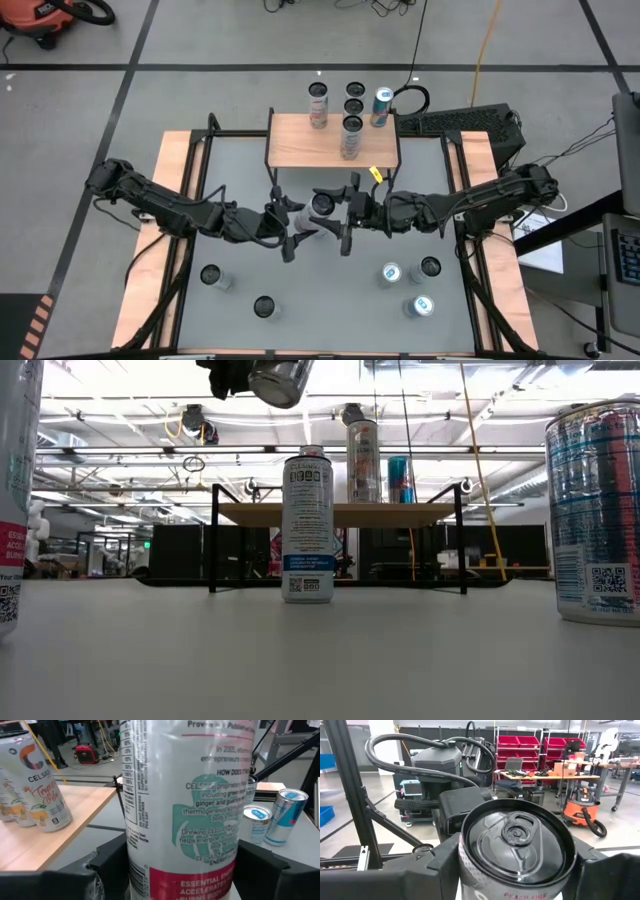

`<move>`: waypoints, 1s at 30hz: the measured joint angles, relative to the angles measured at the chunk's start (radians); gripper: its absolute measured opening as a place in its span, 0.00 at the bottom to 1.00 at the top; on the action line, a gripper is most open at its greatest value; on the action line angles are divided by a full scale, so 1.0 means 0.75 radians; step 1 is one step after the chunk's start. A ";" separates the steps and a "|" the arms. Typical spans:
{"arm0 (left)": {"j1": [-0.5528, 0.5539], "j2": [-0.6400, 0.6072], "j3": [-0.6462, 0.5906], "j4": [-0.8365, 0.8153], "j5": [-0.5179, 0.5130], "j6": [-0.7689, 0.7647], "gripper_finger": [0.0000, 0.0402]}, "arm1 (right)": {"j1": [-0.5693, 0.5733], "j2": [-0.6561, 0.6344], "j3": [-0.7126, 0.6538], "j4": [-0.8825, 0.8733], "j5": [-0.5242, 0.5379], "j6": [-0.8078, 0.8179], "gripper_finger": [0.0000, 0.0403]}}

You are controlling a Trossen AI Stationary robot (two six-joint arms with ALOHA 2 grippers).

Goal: Place canned beverage on shelf
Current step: Put the top white pink soda can on the shelf aligned with the other white pink soda can

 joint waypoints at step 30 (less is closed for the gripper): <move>-0.004 -0.118 -0.002 0.091 0.635 0.190 0.61 | 0.137 0.024 -0.027 -0.239 -0.140 0.062 0.72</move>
